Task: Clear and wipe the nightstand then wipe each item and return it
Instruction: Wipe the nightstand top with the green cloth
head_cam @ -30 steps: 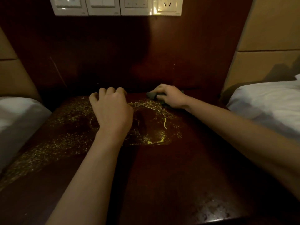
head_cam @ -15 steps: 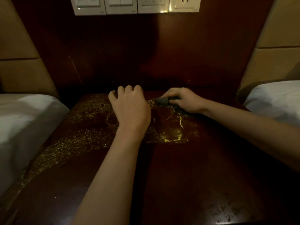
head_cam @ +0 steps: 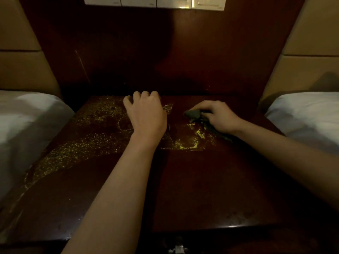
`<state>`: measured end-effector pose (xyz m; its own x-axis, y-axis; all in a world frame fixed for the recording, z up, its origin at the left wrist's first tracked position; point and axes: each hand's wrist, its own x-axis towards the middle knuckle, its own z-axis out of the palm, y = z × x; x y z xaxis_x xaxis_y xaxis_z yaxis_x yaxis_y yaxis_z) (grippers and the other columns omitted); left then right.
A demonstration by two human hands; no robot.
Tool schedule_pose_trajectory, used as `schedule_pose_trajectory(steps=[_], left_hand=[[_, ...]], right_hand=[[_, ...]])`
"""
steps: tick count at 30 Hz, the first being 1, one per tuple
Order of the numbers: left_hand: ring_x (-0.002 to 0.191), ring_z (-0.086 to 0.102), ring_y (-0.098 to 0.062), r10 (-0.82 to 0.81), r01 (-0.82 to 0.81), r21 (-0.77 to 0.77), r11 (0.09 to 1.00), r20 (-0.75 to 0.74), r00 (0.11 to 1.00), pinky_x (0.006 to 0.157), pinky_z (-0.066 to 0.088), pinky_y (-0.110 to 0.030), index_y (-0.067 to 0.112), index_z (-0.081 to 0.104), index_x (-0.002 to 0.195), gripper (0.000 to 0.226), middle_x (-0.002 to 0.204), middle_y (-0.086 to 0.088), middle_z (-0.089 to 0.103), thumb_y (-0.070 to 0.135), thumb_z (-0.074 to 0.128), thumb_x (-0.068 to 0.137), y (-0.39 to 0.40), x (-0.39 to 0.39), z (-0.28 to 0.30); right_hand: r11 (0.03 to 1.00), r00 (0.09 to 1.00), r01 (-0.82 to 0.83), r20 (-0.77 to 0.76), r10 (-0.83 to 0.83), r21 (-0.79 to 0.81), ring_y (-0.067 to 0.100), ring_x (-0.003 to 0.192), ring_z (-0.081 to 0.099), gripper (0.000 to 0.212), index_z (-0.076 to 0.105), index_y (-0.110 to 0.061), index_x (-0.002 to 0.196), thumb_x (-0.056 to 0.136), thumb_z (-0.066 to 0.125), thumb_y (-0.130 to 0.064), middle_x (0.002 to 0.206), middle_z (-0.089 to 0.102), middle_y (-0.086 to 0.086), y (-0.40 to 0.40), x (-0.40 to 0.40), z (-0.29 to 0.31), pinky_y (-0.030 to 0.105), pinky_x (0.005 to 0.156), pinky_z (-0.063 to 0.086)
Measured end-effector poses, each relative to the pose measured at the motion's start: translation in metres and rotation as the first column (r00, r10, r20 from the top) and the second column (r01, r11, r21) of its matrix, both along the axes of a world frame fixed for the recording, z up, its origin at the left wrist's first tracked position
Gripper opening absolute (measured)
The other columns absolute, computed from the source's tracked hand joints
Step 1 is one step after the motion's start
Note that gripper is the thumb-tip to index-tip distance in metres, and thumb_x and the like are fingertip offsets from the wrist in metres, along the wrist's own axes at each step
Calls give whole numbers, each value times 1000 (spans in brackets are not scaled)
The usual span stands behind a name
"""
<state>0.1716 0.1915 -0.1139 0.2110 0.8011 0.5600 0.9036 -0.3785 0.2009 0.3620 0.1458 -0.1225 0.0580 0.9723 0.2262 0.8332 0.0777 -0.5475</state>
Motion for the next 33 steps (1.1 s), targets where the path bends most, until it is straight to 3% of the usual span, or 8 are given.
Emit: schedule_pose_trajectory(steps=[2,4,7,10,20,23,26,33], left_hand=[[123,44,-28,-11,11,-7,1000,2,1000,110,20,-47,14,59,121,33,123,-8,60,11,47,90,-2,1,2],[124,43,-28,-28,28,-12,1000,-1,1000,110,20,-47,14,58,122,34,124,-9,59,13,49,90,-4,2,4],[124,44,-28,-46,46,-40,998,-6,999,111,20,-47,13,59,122,34,124,-9,59,12,48,89,-8,2,3],[123,44,-27,-58,59,-40,997,17,998,111,19,-46,13,59,120,33,123,-8,60,12,48,89,-10,3,5],[123,44,-24,-173,174,-2,985,101,980,110,21,-43,16,58,123,35,124,-6,59,14,49,89,-31,-2,22],[119,47,-22,-216,211,48,976,179,960,108,22,-40,17,58,123,36,121,-3,61,12,46,90,-44,-29,28],[115,50,-23,-257,245,86,966,175,950,107,25,-41,16,60,121,36,116,-4,63,8,45,89,-52,-72,25],[93,60,-32,-137,111,176,978,142,980,91,40,-47,10,70,98,32,94,-10,68,6,43,81,-60,-148,-6]], right_hand=[[988,988,-152,-4,152,3,1,112,53,35,65,-20,116,94,49,0,118,59,-10,-28,-17,-2,14,101,39],[986,986,-165,-31,165,-2,-1,109,54,34,66,-20,116,94,48,0,114,59,-13,-43,-18,-3,7,95,38],[990,991,132,-28,-131,52,13,117,53,34,65,-17,118,95,46,0,120,60,-3,-43,-6,-3,12,91,35],[907,909,416,-15,-416,70,20,119,51,36,62,-12,123,96,41,0,130,56,5,-45,-4,-2,17,86,34],[759,758,643,50,-650,102,22,110,53,42,60,-17,125,90,46,3,127,54,5,-65,-50,-21,27,78,43],[774,775,624,39,-631,109,21,109,52,43,59,-17,127,91,45,2,125,54,4,-54,-78,-17,25,77,39],[845,846,522,51,-530,119,19,115,47,46,58,-19,128,92,42,4,125,53,0,-39,-117,-15,27,86,40],[982,990,134,24,-138,134,18,116,49,42,63,-17,122,91,46,5,123,58,0,-20,-184,-19,29,96,42]])
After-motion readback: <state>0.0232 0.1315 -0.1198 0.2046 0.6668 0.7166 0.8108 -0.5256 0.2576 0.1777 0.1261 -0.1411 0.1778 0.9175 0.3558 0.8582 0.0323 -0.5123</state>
